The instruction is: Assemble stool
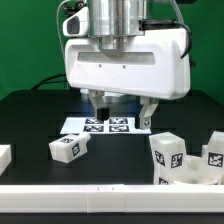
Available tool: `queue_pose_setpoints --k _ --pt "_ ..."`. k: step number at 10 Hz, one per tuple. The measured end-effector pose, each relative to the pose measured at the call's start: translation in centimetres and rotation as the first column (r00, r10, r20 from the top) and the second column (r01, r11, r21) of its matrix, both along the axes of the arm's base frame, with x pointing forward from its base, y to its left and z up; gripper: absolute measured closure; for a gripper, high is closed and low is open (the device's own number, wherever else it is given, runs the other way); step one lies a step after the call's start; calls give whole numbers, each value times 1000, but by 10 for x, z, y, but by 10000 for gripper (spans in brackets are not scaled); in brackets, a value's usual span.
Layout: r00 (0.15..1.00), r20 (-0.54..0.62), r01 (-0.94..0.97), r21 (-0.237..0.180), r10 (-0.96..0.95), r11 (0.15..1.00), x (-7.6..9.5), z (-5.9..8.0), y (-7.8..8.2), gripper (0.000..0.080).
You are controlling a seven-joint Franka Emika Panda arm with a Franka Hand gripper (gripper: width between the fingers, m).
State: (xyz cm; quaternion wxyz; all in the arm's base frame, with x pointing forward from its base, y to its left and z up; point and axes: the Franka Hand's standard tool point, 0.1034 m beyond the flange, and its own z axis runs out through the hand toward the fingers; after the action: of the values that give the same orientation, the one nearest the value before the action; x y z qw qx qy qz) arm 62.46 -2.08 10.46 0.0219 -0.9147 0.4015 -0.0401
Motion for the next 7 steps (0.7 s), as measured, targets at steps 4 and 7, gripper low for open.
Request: queue_pose_setpoints --k 4,7 --pt "999 -17 -41 -7 41 999 -8 -8 3 151" --pt "974 -18 -226 -23 225 974 -29 -19 -61 151"
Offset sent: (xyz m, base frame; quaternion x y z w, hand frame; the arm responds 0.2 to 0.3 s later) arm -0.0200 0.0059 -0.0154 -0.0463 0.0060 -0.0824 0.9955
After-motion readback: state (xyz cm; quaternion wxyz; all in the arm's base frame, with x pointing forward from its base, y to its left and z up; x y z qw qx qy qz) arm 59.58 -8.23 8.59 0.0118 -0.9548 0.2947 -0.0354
